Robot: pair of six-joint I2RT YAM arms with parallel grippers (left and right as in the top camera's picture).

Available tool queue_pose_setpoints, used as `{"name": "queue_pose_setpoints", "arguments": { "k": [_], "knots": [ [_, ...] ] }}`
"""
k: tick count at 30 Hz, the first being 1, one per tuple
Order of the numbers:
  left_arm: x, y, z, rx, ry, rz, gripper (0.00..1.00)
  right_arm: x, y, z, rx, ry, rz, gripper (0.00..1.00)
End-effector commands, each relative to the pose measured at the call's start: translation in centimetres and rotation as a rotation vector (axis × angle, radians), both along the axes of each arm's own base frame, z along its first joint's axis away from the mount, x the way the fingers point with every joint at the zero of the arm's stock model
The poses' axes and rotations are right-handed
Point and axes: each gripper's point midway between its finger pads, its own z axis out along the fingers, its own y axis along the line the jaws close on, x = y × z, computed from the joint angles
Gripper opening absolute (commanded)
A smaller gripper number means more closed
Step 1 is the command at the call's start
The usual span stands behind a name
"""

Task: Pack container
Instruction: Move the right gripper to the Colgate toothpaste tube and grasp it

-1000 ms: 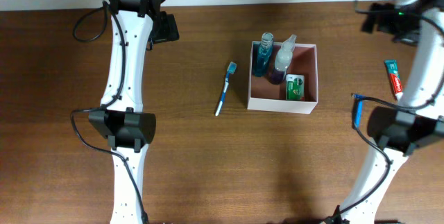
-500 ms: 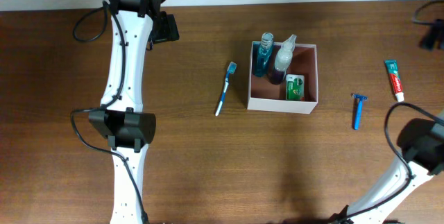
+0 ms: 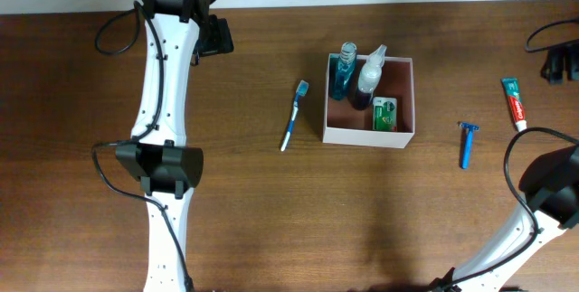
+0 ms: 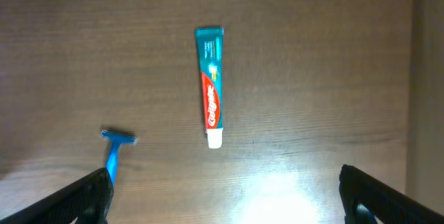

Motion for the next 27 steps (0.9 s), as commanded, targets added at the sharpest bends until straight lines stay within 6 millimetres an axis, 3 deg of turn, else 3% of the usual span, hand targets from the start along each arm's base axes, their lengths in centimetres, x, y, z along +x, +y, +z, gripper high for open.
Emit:
{"name": "queue_pose_setpoints", "arguments": {
  "k": [1, 6, 12, 15, 18, 27],
  "knots": [
    [0.0, 0.2, -0.1, -0.006, 0.002, 0.011, 0.99, 1.6, 0.1, -1.2, -0.006, -0.031, 0.064, 0.99],
    [0.0, 0.2, -0.1, -0.006, 0.002, 0.011, 0.99, 2.6, -0.6, -5.8, 0.001, -0.021, 0.064, 0.99],
    [0.0, 0.2, -0.1, -0.006, 0.002, 0.011, 0.99, 2.5, 0.6, -11.5, 0.036, 0.029, 0.081, 0.99],
    [0.0, 0.2, -0.1, -0.006, 0.002, 0.011, 0.99, 2.8, 1.0, -13.2, 0.031, 0.028, 0.09, 1.0],
    [0.0, 0.2, -0.1, -0.006, 0.002, 0.011, 0.99, 2.7, 1.1, -14.7, 0.012, 0.05, 0.092, 0.95],
    [0.0, 0.2, -0.1, -0.006, 0.002, 0.011, 0.99, 2.1, 0.9, -17.5, -0.005, 0.124, 0.065, 0.94]
  ]
}}
